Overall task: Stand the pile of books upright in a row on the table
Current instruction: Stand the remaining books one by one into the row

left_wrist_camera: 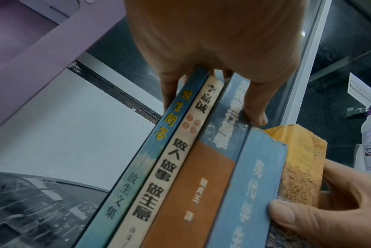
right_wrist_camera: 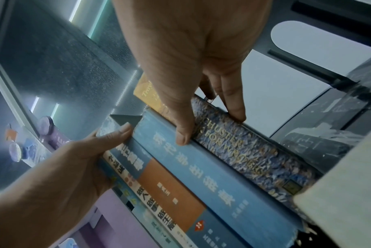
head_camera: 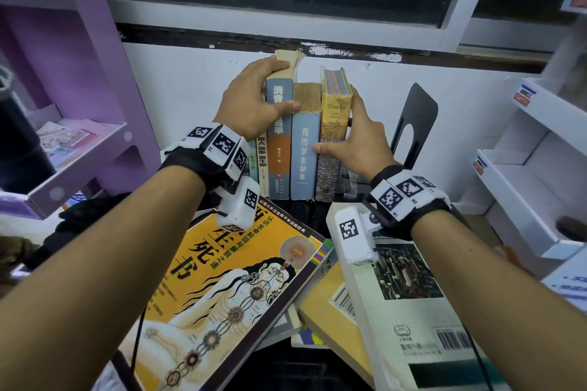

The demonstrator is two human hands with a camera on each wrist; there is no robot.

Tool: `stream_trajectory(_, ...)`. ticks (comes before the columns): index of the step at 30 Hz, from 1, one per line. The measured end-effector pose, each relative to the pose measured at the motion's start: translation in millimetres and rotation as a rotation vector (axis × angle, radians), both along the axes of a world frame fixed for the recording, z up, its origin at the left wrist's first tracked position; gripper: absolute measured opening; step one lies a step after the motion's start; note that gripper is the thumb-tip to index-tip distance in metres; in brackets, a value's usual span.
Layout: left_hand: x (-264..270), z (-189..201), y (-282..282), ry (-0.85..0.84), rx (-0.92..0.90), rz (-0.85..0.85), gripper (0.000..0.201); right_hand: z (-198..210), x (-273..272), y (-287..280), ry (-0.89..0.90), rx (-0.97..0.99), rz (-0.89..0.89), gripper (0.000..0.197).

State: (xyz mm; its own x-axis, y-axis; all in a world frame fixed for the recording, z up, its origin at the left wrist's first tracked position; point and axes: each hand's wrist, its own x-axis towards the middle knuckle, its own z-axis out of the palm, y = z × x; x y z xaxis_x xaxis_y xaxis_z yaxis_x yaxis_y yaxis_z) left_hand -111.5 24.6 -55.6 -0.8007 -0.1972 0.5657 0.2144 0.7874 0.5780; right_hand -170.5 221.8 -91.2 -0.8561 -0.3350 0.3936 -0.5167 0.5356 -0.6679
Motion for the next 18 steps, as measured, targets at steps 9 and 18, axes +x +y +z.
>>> stream_trajectory(9,-0.4,0.6,1.2,0.003,-0.01,0.024,0.068,-0.6,8.0,0.1,0.038,-0.028,-0.05,0.102)
stream_trajectory(18,4.3,6.6,2.7,-0.052,-0.008,0.002,0.068,1.8,15.3,0.5,-0.032,-0.054,-0.024,0.097)
